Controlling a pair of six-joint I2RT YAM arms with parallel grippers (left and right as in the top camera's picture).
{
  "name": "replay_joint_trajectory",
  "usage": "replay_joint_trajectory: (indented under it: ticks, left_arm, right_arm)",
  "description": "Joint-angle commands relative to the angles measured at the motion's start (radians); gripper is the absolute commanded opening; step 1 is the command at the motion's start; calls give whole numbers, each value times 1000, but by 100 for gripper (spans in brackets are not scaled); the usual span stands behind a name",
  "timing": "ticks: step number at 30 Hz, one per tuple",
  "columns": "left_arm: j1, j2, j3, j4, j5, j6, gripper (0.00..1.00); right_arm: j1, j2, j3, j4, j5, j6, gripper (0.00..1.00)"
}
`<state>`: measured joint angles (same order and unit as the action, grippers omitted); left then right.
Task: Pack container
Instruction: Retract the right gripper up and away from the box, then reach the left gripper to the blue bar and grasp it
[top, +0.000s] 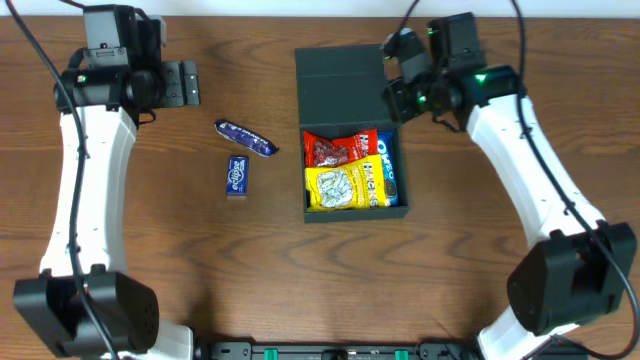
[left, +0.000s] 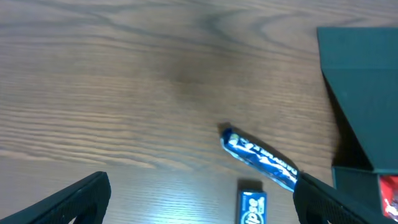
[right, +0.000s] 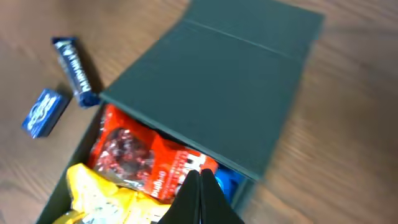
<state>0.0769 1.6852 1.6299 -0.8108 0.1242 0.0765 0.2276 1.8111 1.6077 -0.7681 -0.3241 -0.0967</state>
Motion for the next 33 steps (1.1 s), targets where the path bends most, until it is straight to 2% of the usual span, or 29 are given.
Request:
replay_joint_trajectory:
  ticks: [1,5,8,11,15,16,17,19,25,27,30,33]
  left_arm:
    - [1,56,8,-1,74,6,95]
    - [0,128,8,-1,79,-3,95]
    - [0,182,8,-3,95,-29,95]
    - [0,236,8,-13,184,-66,95]
    - [0,297,8,-15,316,-119,95]
    - [0,311,8,-14,339,-137,95]
    - [0,326,8,-15,356,-163,95]
    - [-2,354,8,-19,387,-211,95]
    - [-5,382,8,-8,423,-238,95]
    - [-5,382,8,16,421,-243,99]
    - [-7,382,8,37,423,-342,99]
    - [-14,382,8,40,402,-363,100]
  right_arm:
    - [-35,2,-7,-15,11,104,1]
    - [-59,2,-7,-37,10,104,2]
    - [-60,2,-7,-45,10,104,9]
    - [-58,2,-7,-48,10,104,13]
    - [-58,2,-7,-49,10,104,26]
    - [-57,2,-7,-49,10,103,35]
    - [-57,2,-7,-49,10,104,54]
    - [-57,2,-7,-49,3,104,99]
    - [-57,2,-7,-63,-59,104,99]
    - [-56,2,-7,-74,-66,104,99]
    - [-56,2,-7,-84,-65,102,99]
    - [-56,2,-7,-82,-45,100,99]
